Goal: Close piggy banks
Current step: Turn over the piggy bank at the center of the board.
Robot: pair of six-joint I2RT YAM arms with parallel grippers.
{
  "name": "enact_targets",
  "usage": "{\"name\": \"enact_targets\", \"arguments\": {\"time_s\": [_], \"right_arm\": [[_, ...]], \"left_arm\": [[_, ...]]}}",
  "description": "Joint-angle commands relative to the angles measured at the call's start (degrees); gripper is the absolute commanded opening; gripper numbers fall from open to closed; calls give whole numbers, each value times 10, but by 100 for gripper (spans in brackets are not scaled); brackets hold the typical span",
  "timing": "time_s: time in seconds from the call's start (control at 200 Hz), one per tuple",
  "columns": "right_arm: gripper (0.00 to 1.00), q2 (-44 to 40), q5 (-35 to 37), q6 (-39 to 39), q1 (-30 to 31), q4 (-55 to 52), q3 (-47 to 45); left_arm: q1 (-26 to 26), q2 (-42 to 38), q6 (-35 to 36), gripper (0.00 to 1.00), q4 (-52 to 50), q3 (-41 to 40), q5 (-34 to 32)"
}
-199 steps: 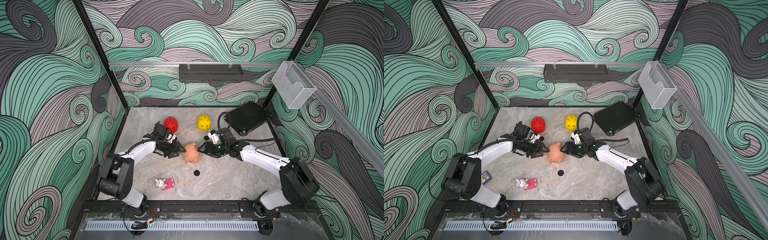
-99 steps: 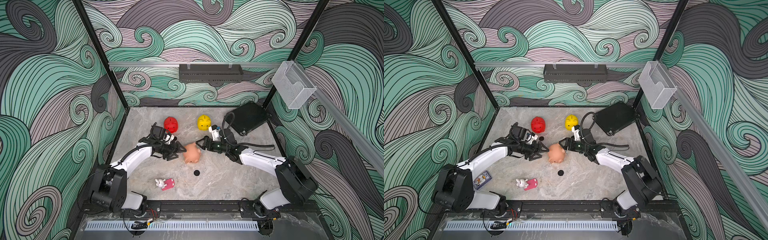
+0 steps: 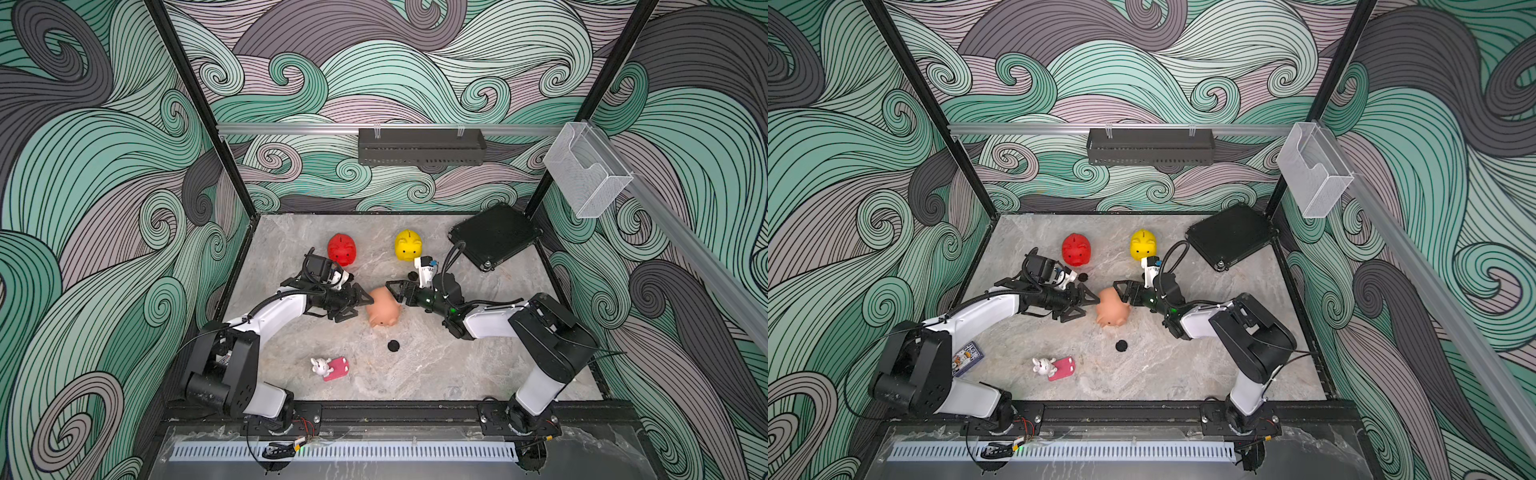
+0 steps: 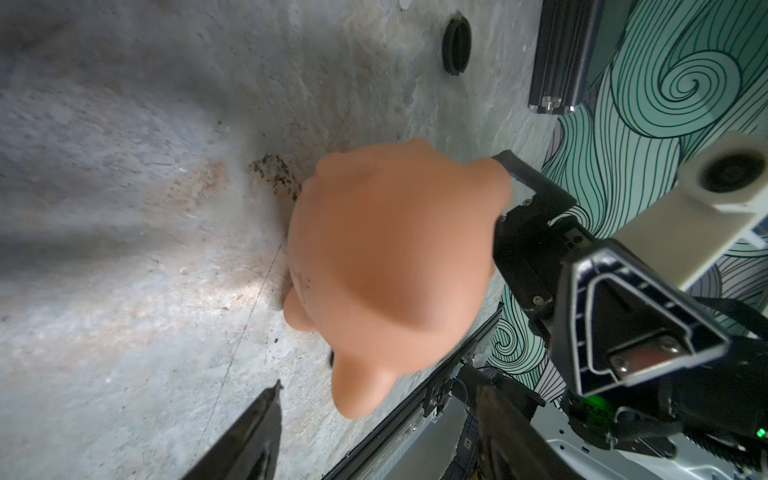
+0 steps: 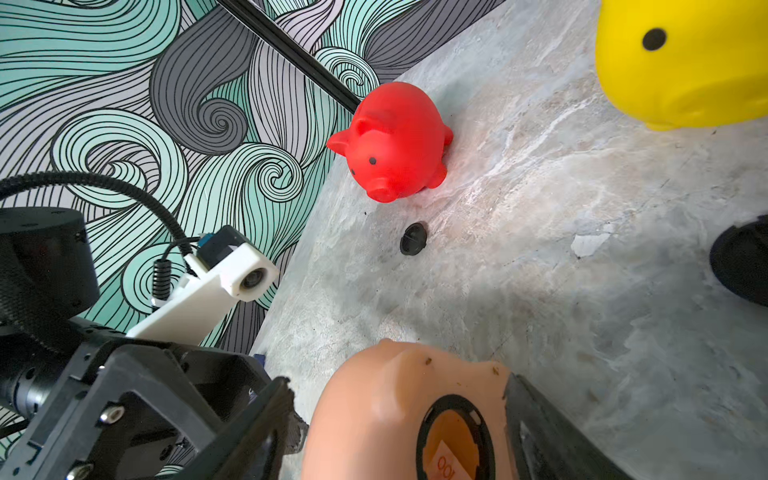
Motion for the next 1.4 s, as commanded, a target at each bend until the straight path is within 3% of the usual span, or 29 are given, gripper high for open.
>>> {"name": "enact_targets", "arguments": {"time_s": [0.0,0.125,0.67,1.106,1.396], "right_arm": [[82,21,22,12,4,86,-2],[82,50,27,38,6,145,-7],[80,66,61,85,52,164,-17],[76,69,54,104,61,150,6],[74,30,42,102,63,78,26]], "left_arm": [[5,14,5,73,27,6,-8],[5,29,5,72,34,8,-13],[3,46,-4,70,63,-1,-11],[-13,58,-8,66,73,-12,-16],[-14,72,-4,60,66,-13,-23]]}}
